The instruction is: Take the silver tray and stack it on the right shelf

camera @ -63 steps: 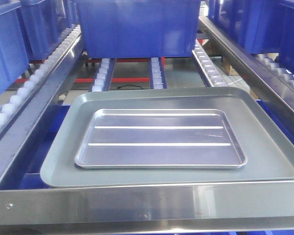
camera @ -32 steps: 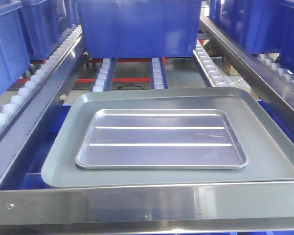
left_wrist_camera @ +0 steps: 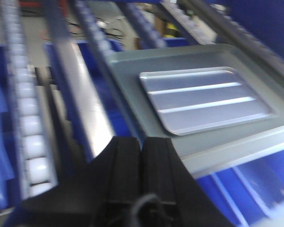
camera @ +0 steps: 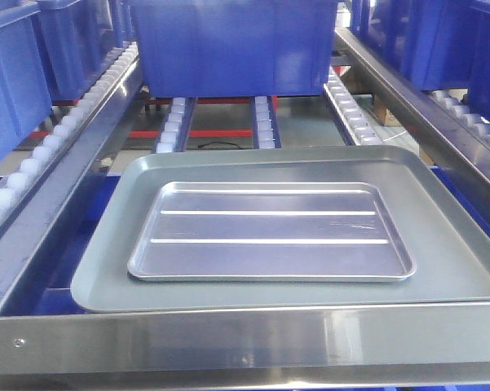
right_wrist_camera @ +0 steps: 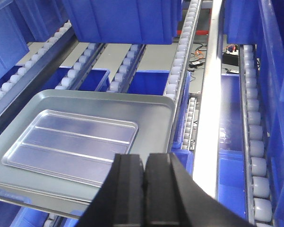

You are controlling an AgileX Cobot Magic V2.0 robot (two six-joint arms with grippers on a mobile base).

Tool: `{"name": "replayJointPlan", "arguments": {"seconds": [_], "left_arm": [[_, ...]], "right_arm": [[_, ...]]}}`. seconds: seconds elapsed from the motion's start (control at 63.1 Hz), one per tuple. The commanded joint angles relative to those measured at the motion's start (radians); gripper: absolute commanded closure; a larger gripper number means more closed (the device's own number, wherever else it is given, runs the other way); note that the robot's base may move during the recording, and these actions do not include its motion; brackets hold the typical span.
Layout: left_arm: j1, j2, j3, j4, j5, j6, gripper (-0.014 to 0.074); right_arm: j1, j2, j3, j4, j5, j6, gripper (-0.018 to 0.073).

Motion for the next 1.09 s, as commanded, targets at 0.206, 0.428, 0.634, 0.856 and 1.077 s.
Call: {"name": "replayJointPlan", "arguments": {"seconds": [0.206, 0.428, 0.634, 0.856, 1.077], "left_arm": [[0.331, -0.012, 0.161, -0.008, -0.444, 0.006, 0.0688], [0.395, -0.015, 0.221, -0.063, -0.528, 0.078, 0.0688], [0.395, -0.015, 0.221, -0.088, -0.528, 0.12, 0.0688], [0.395, -0.015, 0.221, -0.116, -0.528, 0.156, 0.0688], [0.397, -0.015, 0.221, -0.128, -0.559, 0.209, 0.0688]], "right_arm": [[-0.001, 0.015, -0.023, -0.016, -0.084, -0.009, 0.0503], [-0.001, 0.015, -0.023, -0.016, -0.084, -0.009, 0.0503], [-0.001, 0.015, -0.023, -0.016, -0.084, -0.009, 0.0503], [-0.001, 0.015, -0.023, -0.016, -0.084, -0.009, 0.0503], [-0.001, 0.015, -0.023, -0.016, -0.084, -0.009, 0.0503]]}}
